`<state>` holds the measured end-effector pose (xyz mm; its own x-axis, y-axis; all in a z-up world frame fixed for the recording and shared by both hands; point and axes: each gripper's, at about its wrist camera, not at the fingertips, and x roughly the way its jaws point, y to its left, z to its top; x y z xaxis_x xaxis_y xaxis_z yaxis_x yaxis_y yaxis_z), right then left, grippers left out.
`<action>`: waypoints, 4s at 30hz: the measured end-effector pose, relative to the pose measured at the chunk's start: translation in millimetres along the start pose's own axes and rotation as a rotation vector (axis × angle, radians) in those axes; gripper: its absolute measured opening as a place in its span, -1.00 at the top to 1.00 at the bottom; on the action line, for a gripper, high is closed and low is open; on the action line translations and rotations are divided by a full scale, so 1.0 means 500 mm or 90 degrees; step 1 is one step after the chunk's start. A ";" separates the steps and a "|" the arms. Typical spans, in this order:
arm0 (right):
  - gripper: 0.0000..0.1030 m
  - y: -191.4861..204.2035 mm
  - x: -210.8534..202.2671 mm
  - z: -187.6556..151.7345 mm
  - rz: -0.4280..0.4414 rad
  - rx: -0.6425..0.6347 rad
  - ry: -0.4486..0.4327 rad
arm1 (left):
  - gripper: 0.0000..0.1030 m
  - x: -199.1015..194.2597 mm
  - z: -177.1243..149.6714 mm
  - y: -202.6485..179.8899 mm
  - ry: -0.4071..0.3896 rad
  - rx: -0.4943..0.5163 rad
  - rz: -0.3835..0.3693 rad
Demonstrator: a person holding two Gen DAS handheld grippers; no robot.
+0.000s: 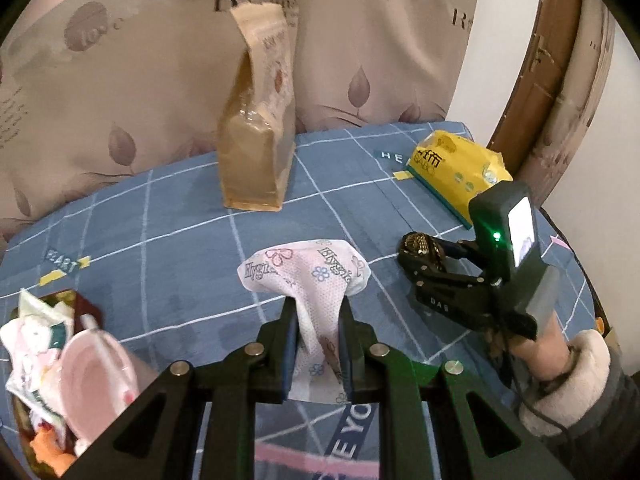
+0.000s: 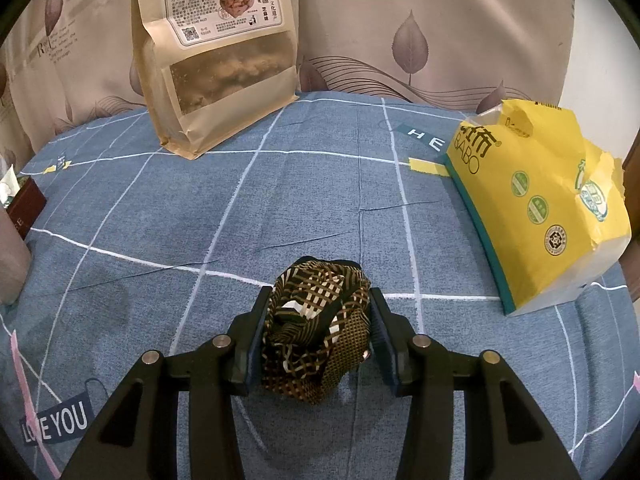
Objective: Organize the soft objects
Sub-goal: 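Carry the white tissue into the gold tray and open the left tool, then carry the knit hat over the gold tray and open the right tool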
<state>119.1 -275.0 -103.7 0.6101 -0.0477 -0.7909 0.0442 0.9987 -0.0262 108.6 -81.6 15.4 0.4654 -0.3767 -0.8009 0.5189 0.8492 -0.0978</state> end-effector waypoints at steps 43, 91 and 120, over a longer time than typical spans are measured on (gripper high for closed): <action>0.15 0.001 0.000 0.000 -0.010 -0.008 0.000 | 0.65 -0.168 -0.234 0.492 0.020 -0.239 0.273; 0.36 0.065 -0.066 0.002 -0.017 -0.040 -0.016 | -0.16 -0.271 -0.362 0.456 -0.048 -0.221 0.374; 0.36 0.764 -0.230 0.041 0.297 -0.343 -0.041 | -0.16 -0.327 -0.398 0.531 -0.076 -0.324 0.405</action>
<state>81.9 111.6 -10.2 0.5160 0.4017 -0.7566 -0.6197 0.7848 -0.0059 27.6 279.0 2.8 0.6492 0.2211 -0.7278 -0.2457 0.9665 0.0745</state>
